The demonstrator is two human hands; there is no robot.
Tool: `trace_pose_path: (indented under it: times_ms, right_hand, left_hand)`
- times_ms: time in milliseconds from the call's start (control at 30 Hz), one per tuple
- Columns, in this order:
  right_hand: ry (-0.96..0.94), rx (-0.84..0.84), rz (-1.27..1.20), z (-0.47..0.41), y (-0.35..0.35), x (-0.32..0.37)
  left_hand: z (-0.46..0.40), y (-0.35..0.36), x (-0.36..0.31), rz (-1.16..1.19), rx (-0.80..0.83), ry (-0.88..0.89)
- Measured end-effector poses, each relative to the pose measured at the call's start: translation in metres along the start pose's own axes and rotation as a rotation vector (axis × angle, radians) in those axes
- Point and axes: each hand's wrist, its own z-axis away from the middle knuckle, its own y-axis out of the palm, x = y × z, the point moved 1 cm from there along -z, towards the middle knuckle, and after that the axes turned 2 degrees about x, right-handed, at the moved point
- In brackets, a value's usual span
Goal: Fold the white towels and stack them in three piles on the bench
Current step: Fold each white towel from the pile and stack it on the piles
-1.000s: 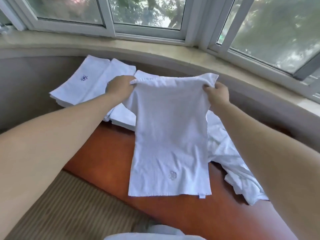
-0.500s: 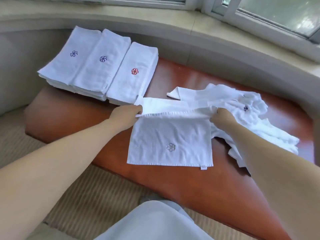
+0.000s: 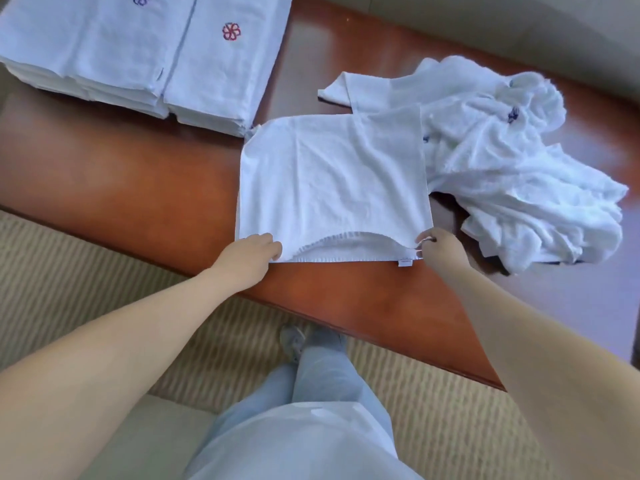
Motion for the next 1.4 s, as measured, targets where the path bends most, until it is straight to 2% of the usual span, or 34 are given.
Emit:
trace_pose_path:
  times_ms: [100,133,233,300,367,467,600,733,900,1067,1233,1400]
  right_hand:
    - [0.148,0.023,-0.21,-0.009,0.01,-0.009]
    - [0.188,0.022,-0.275,-0.01,0.013,-0.012]
    - [0.176,-0.01,-0.311,-0.01,0.019,-0.022]
    - [0.158,-0.021,-0.262,-0.011,0.02,-0.029]
    - [0.152,-0.036,-0.248,-0.013,0.019,-0.032]
    - [0.161,-0.063,-0.293,-0.017,0.017,-0.032]
    - [0.172,-0.047,-0.296,-0.025,0.015,-0.036]
    - [0.152,0.003,-0.245,-0.021,0.009,-0.031]
    - [0.055,-0.069,-0.128,-0.011,0.002,-0.022]
    - [0.034,-0.04,0.136,-0.014,0.016,-0.029]
    - [-0.008,-0.117,0.15,-0.011,0.021,-0.03]
    - [0.021,-0.05,0.062,-0.011,0.022,-0.024]
  left_hand:
    - [0.005,0.017,0.002,0.119,-0.012,-0.025]
    - [0.007,0.021,0.003,0.239,-0.037,-0.103]
    - [0.006,0.03,0.007,0.548,-0.225,-0.505]
    - [0.004,0.034,0.01,0.646,-0.213,-0.734]
    - [0.0,0.037,0.013,0.766,-0.137,-0.855]
    - [-0.006,0.043,0.02,0.789,-0.099,-0.876]
    - [-0.007,0.046,0.021,0.816,-0.174,-0.879]
    - [-0.001,0.04,0.022,0.833,-0.178,-0.864]
    - [0.008,0.024,0.025,0.866,-0.425,-0.84]
    - [-0.003,0.041,0.03,0.771,-0.266,-0.886]
    - [-0.004,0.046,0.029,0.702,-0.276,-0.903]
    - [-0.004,0.044,0.028,0.743,-0.235,-0.864]
